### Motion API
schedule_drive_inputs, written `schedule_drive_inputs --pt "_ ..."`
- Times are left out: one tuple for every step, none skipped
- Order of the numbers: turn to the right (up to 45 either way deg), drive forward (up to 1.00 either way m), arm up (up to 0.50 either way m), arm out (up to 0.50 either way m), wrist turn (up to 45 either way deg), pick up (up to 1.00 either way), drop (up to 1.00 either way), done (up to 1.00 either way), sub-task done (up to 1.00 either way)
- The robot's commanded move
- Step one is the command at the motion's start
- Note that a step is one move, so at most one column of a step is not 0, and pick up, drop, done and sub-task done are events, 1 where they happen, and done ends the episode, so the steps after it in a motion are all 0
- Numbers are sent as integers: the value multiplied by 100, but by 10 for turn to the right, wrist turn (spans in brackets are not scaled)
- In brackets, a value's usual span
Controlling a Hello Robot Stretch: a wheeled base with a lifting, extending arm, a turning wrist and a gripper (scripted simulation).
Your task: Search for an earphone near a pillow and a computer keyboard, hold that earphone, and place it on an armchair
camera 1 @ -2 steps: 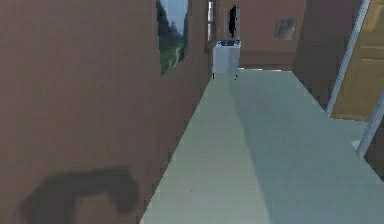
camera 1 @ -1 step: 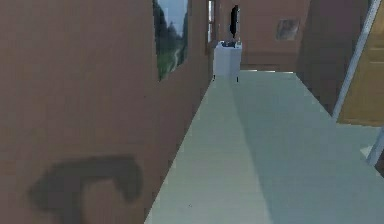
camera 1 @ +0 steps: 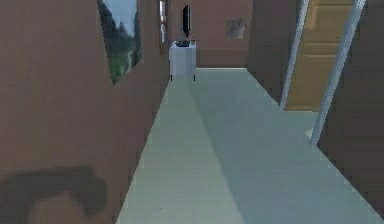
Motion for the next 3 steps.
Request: schedule_drive_inputs --pt "0 30 0 0 0 0 0 0 0" --pt "240 0 0 0 0 0 0 0 0" --pt "0 100 0 0 0 0 0 0 0"
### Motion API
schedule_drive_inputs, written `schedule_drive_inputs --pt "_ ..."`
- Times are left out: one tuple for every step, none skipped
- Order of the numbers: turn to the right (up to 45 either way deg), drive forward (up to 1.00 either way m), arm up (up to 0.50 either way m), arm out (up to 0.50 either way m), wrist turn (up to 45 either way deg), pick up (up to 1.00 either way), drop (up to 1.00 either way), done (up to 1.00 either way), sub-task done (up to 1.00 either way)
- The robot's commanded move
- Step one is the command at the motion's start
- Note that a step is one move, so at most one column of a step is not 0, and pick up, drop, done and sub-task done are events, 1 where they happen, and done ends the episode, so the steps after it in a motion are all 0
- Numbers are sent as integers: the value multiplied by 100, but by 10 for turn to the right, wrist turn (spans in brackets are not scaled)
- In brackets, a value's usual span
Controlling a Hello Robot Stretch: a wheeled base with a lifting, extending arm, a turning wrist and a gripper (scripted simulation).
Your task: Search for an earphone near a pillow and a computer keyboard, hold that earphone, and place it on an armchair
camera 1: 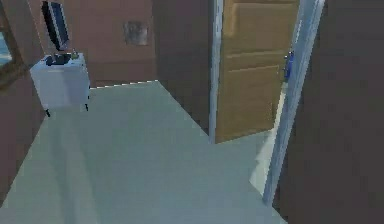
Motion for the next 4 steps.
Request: schedule_drive_inputs --pt "0 100 0 0 0 0 0 0 0" --pt "60 0 0 0 0 0 0 0 0" --pt "0 50 0 0 0 0 0 0 0" --pt "450 0 0 0 0 0 0 0 0"
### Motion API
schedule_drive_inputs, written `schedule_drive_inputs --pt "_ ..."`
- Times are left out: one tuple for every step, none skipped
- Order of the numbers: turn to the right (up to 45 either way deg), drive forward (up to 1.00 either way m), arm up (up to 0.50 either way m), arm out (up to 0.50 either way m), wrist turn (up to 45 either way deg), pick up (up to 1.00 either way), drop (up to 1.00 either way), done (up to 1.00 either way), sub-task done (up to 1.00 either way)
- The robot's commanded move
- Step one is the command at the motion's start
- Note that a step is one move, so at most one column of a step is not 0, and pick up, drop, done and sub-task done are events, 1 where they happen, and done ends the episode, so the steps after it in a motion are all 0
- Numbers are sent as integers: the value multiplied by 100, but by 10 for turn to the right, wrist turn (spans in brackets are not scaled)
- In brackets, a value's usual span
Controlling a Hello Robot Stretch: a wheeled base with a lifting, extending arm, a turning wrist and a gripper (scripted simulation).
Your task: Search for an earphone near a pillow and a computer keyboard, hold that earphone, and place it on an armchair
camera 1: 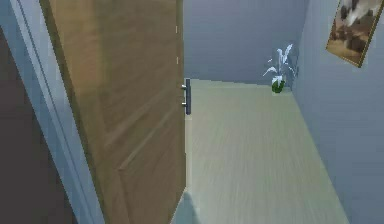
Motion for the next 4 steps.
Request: schedule_drive_inputs --pt "120 0 0 0 0 0 0 0 0" --pt "0 30 0 0 0 0 0 0 0" --pt "0 100 0 0 0 0 0 0 0" --pt "120 0 0 0 0 0 0 0 0"
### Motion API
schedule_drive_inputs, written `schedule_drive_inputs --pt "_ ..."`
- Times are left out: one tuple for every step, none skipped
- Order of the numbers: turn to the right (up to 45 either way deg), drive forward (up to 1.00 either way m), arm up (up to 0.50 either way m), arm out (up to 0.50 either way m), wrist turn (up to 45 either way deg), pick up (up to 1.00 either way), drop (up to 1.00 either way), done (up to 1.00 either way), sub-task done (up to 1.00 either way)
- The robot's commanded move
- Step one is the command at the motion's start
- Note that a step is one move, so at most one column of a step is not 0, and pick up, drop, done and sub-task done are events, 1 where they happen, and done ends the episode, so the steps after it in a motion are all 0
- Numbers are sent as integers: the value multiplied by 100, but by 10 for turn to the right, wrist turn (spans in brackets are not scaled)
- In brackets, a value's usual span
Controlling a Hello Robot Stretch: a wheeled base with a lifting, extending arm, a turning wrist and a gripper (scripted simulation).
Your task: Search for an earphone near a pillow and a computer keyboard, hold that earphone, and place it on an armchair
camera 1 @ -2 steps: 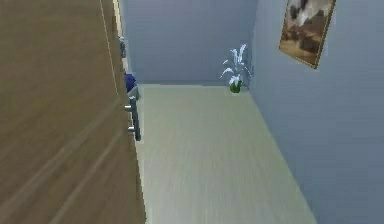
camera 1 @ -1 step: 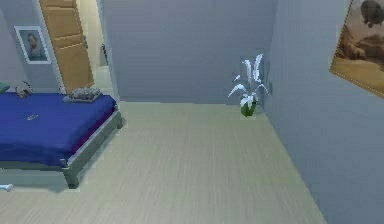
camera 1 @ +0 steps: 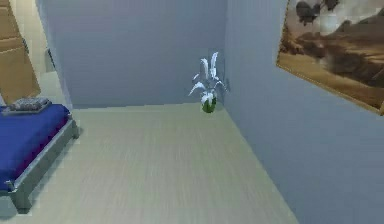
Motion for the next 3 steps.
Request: schedule_drive_inputs --pt "0 20 0 0 0 0 0 0 0" --pt "-330 0 0 0 0 0 0 0 0" --pt "0 100 0 0 0 0 0 0 0"
